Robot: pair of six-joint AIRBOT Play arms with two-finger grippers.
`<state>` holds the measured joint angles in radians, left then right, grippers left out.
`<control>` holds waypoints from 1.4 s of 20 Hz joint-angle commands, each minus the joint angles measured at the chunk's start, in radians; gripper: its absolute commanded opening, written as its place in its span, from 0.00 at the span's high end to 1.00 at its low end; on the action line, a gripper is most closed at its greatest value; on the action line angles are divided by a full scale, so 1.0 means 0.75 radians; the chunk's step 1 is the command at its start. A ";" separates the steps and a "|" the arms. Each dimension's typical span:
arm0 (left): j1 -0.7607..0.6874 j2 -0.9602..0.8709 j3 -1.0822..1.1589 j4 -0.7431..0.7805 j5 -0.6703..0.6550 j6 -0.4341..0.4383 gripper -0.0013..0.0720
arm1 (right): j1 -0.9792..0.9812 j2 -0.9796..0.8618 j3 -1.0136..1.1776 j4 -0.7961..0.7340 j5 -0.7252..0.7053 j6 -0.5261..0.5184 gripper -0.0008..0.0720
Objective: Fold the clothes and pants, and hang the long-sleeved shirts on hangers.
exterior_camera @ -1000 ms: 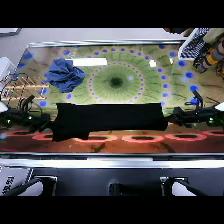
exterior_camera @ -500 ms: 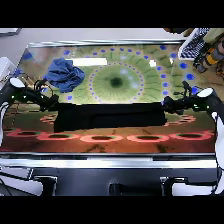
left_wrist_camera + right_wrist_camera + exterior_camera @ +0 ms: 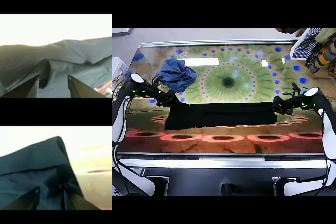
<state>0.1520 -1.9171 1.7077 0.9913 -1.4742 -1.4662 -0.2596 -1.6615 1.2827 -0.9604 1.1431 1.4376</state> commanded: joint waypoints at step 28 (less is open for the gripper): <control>0.027 0.229 0.275 0.149 -0.130 -0.128 0.96 | -0.005 -0.262 0.193 0.128 0.310 -0.045 0.95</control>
<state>0.1730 -1.7447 1.9133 1.0996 -1.5799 -1.5711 -0.2756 -1.8969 1.4258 -0.8440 1.3582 1.3739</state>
